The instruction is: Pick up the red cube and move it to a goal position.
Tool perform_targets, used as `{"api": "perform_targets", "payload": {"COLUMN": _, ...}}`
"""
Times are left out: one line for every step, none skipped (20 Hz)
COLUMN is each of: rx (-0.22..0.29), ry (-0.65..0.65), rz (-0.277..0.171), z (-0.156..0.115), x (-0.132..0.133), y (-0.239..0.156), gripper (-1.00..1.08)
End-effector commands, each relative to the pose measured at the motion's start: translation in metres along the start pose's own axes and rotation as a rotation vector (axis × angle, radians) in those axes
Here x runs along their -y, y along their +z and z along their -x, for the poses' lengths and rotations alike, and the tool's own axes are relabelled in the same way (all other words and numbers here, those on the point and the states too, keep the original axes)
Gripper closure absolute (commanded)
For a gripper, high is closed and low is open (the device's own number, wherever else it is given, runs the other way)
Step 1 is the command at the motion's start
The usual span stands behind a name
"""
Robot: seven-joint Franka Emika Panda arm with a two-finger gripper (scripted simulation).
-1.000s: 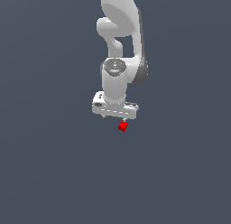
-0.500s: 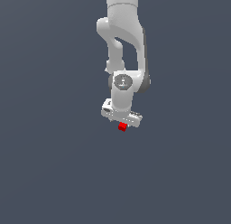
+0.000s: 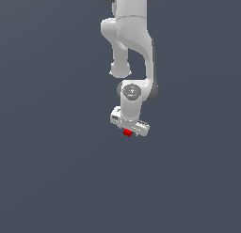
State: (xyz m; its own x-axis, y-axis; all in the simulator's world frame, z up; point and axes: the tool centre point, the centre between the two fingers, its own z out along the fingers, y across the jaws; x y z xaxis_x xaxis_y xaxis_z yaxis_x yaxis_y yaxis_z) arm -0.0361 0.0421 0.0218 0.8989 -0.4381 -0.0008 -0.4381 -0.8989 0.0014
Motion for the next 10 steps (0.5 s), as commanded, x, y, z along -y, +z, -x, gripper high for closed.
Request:
{"api": "perform_targets", "payload": {"rx": -0.001, "ry": 0.007, "rz": -0.001, "z": 0.0, "x": 0.001, "y": 0.0018, "gripper": -0.92}}
{"api": "perform_targets", "payload": {"rx": -0.001, "ry": 0.007, "rz": -0.001, "z": 0.0, "x": 0.001, "y": 0.0018, "gripper": 1.08}}
{"api": "perform_targets", "payload": {"rx": -0.001, "ry": 0.007, "rz": -0.001, "z": 0.0, "x": 0.001, "y": 0.0018, "gripper": 1.08}}
{"api": "perform_targets", "payload": {"rx": -0.001, "ry": 0.007, "rz": -0.001, "z": 0.0, "x": 0.001, "y": 0.0018, "gripper": 1.08}}
{"api": "perform_targets", "payload": {"rx": -0.001, "ry": 0.007, "rz": -0.001, "z": 0.0, "x": 0.001, "y": 0.0018, "gripper": 1.08}}
{"api": "perform_targets", "payload": {"rx": -0.001, "ry": 0.007, "rz": -0.001, "z": 0.0, "x": 0.001, "y": 0.0018, "gripper": 1.08}}
{"api": "perform_targets", "payload": {"rx": -0.001, "ry": 0.007, "rz": -0.001, "z": 0.0, "x": 0.001, "y": 0.0018, "gripper": 1.08}}
{"api": "perform_targets", "payload": {"rx": -0.001, "ry": 0.007, "rz": -0.001, "z": 0.0, "x": 0.001, "y": 0.0018, "gripper": 1.08}}
{"api": "perform_targets", "payload": {"rx": -0.001, "ry": 0.007, "rz": -0.001, "z": 0.0, "x": 0.001, "y": 0.0018, "gripper": 1.08}}
{"api": "perform_targets", "payload": {"rx": -0.001, "ry": 0.007, "rz": -0.001, "z": 0.0, "x": 0.001, "y": 0.0018, "gripper": 1.08}}
